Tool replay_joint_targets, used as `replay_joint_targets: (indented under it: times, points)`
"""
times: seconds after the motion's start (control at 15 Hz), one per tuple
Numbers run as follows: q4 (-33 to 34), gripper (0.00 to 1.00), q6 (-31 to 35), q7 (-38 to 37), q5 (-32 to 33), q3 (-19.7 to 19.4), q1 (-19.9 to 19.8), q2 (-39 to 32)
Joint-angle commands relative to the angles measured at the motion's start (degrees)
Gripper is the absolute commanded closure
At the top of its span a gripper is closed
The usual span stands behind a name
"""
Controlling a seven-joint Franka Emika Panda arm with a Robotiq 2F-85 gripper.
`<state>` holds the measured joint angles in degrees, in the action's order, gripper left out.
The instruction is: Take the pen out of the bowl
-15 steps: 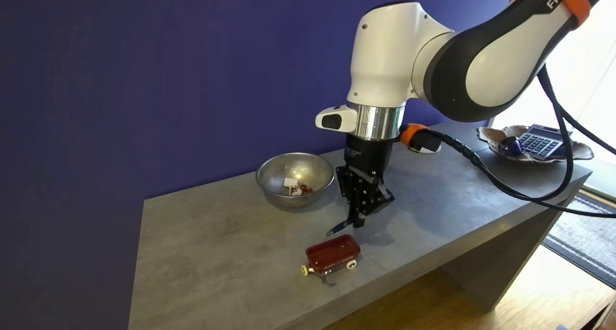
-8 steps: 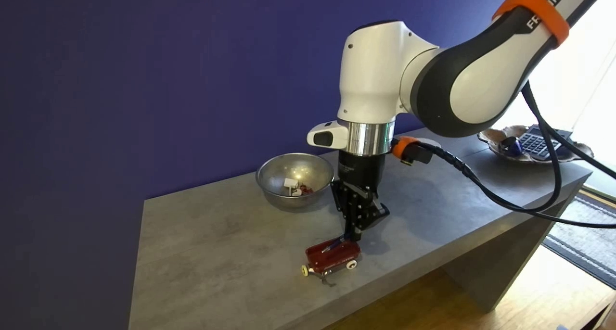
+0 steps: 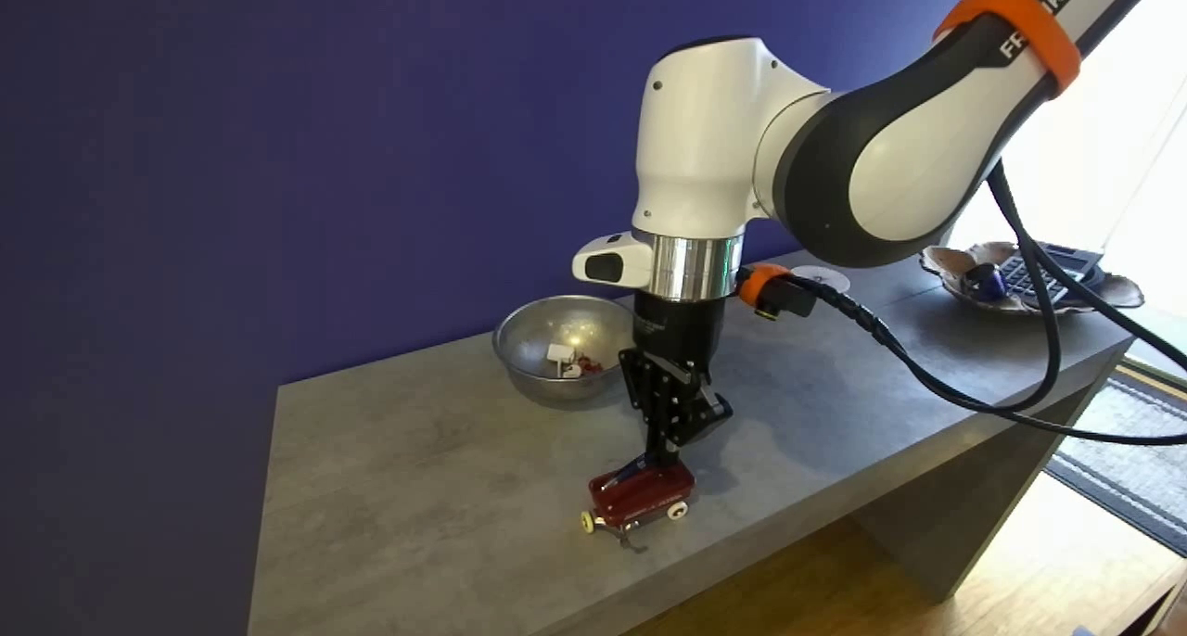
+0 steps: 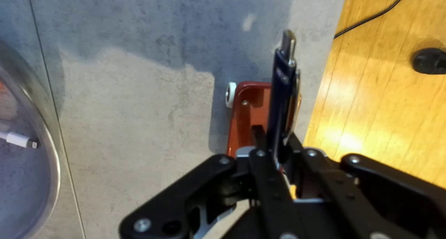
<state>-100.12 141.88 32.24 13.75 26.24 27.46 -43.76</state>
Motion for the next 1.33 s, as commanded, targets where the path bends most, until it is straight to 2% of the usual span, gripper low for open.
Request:
replay_joint_targets:
  times: [0.0, 0.67, 0.73, 0.8, 1.07, 1.27]
  points:
    - [3.32, 0.97, -3.12, 0.62, 0.72, -0.43, 1.07, -1.78]
    - [5.84, 0.97, -5.60, 0.97, 0.24, -0.28, 1.23, -4.08]
    - [6.05, 0.61, -5.75, 0.99, 0.19, -0.25, 1.25, -4.22]
    - [6.14, 0.60, -5.66, 0.93, 0.18, -0.25, 1.27, -4.30]
    - [6.09, 0.33, -5.29, 0.11, 0.40, -0.53, 1.63, -3.88]
    - [2.85, 0.12, -1.94, -2.01, 1.25, -1.24, 1.58, -0.14]
